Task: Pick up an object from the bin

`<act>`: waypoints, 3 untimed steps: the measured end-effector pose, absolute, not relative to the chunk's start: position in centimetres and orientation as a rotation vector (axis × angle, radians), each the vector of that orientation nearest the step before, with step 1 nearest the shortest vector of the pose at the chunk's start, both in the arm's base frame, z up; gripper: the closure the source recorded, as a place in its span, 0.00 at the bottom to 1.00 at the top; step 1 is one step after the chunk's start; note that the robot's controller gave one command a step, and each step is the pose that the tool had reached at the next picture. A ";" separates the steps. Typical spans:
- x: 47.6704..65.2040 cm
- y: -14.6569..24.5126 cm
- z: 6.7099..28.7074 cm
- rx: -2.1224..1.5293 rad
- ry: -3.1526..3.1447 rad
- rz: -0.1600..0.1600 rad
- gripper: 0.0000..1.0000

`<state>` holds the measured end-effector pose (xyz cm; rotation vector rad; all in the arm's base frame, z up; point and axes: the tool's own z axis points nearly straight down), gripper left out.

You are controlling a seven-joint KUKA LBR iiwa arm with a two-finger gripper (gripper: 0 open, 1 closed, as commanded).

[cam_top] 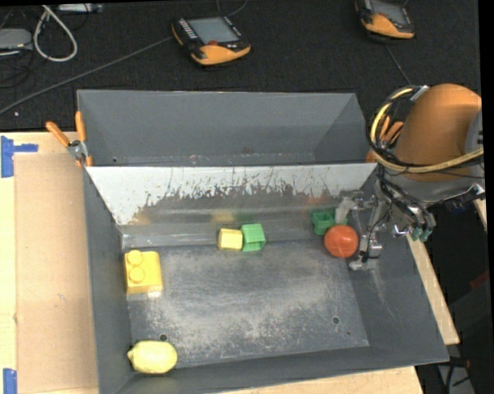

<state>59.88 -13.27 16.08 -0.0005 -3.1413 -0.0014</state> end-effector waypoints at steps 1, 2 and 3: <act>61.4 -14.1 10.6 -0.153 -3.139 -0.002 0.00; 61.1 -12.1 7.4 -0.052 -3.151 0.005 0.00; 60.7 -13.0 14.9 -0.148 -3.139 -0.002 0.00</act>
Offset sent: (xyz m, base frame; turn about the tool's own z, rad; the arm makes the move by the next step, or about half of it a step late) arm 0.0108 0.0165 -0.0908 0.0282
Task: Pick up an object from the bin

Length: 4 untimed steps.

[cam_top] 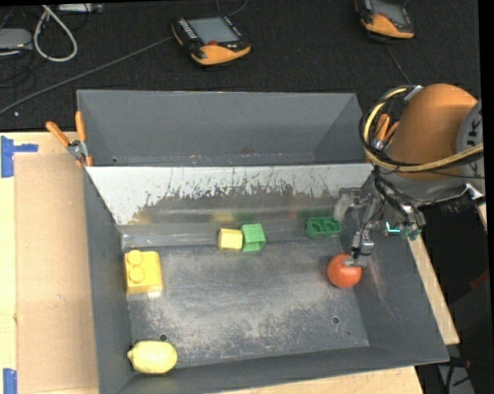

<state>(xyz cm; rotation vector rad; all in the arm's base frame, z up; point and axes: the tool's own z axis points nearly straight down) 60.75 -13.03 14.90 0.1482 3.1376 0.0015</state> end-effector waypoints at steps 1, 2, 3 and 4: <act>60.8 -13.8 18.6 0.190 3.128 -0.002 0.00; 59.9 -14.4 15.6 0.353 3.114 0.001 0.00; 56.7 -13.0 13.2 0.184 3.134 0.000 0.00; 55.5 -14.2 11.2 -0.116 3.139 0.002 0.00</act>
Offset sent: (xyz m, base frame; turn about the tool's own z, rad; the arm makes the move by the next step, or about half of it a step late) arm -0.0189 -0.0226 -0.0222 0.2232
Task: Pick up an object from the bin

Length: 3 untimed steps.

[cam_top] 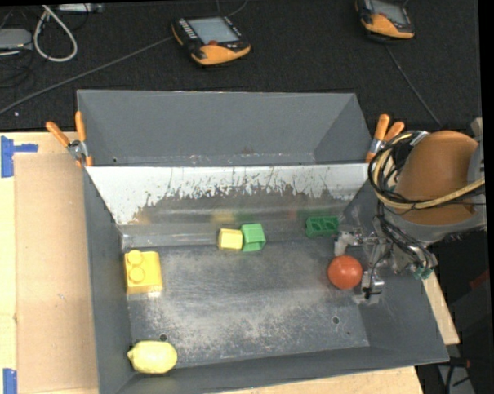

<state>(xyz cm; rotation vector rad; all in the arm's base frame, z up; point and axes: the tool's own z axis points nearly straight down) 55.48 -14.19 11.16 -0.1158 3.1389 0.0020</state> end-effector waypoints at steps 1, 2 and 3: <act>55.3 -14.2 9.2 0.327 3.127 0.005 0.00; 54.9 -15.4 9.1 0.146 3.141 0.004 0.00; 54.4 -15.4 10.0 0.249 3.135 0.006 0.00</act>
Offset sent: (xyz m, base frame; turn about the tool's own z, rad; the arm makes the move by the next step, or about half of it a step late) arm -0.0058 -0.0123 -0.0199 0.1669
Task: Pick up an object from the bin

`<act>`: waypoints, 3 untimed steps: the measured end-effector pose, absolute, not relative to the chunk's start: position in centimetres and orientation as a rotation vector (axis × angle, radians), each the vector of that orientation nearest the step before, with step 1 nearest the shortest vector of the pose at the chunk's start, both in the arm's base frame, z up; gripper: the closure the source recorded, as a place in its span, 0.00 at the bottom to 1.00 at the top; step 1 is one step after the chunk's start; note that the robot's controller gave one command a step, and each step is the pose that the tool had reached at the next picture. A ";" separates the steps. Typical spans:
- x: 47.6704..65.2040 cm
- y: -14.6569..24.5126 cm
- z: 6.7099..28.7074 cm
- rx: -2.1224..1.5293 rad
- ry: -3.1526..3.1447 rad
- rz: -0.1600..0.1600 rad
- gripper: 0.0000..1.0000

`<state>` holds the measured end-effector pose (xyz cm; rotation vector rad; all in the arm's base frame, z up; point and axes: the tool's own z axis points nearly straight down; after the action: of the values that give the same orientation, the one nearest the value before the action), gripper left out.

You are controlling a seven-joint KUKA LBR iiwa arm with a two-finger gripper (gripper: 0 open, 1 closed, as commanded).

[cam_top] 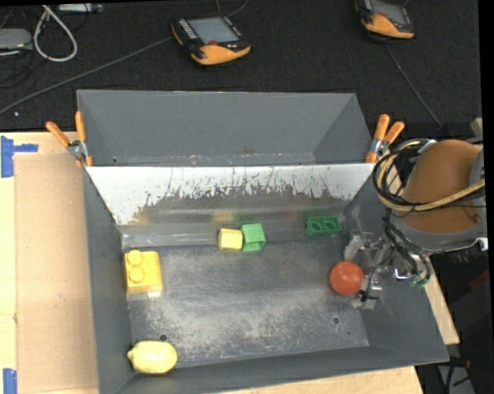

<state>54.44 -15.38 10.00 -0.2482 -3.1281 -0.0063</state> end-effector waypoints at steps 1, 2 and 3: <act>54.3 -15.6 9.7 -0.229 -3.128 -0.006 0.00; 56.9 -15.5 6.7 -0.256 -3.130 -0.006 0.00; 55.9 -14.9 6.9 -0.152 -3.135 -0.007 1.00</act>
Offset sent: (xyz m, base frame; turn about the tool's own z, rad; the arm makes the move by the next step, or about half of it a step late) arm 0.0236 -0.0014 -0.0300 0.0059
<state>55.91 -14.90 6.91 -0.1521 -3.1346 -0.0069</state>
